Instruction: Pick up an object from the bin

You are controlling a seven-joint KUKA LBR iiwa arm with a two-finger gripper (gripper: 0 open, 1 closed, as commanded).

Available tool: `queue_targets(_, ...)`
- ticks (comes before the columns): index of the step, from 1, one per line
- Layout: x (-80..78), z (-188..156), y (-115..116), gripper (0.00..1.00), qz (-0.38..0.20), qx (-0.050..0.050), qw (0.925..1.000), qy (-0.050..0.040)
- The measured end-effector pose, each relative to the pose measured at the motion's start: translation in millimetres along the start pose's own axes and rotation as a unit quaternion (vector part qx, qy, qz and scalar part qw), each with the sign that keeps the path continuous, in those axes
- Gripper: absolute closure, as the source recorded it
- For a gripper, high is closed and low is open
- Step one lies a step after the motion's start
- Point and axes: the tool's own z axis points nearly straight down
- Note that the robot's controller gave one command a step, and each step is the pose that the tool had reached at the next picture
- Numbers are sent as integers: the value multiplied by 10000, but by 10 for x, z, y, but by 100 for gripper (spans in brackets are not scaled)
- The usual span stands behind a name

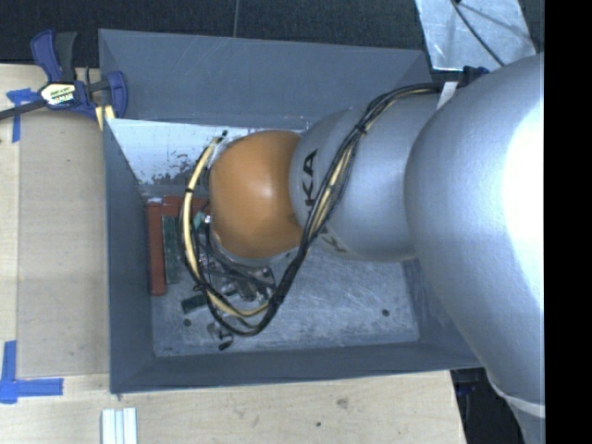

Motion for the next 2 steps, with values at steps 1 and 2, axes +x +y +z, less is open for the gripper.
queue_targets(1, 235, 471, -238, 0, -48, 11, 10000, -35)
queue_targets(2, 232, 456, -222, 100, -48, 3, 10000, -32)
